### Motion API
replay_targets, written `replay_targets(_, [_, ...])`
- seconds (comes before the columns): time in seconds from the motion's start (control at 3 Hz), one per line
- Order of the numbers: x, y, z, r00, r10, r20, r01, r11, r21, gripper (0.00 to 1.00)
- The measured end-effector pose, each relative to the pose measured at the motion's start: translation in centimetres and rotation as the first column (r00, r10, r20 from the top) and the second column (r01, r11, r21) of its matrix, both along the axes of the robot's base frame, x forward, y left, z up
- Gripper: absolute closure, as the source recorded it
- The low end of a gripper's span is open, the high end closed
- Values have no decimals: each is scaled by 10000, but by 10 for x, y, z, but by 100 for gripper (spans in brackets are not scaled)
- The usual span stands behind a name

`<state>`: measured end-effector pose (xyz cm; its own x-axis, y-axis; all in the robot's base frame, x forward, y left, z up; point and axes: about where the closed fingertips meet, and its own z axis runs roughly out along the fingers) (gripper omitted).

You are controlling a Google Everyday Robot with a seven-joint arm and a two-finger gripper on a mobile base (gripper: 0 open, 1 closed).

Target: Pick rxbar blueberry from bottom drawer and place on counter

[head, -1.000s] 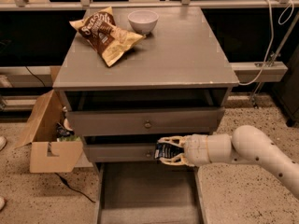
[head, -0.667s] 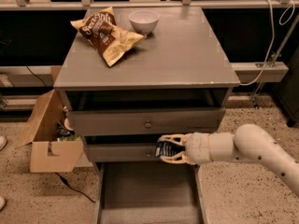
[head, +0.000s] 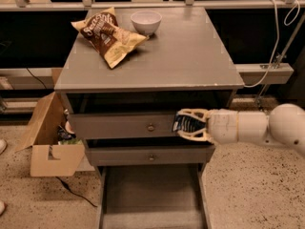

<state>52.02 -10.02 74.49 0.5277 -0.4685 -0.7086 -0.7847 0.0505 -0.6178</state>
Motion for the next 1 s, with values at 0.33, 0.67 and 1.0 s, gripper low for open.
replay_targets(0.33, [40,-18,66,9954,-612,740,631,9977,-235,100])
replay_targets(0.67, [78,-21,142,9793,-1070,1718,1204,9903,-695,100])
replay_targets(1.0, [81,-20,143,9785,-1096,1745,1229,9901,-672,100])
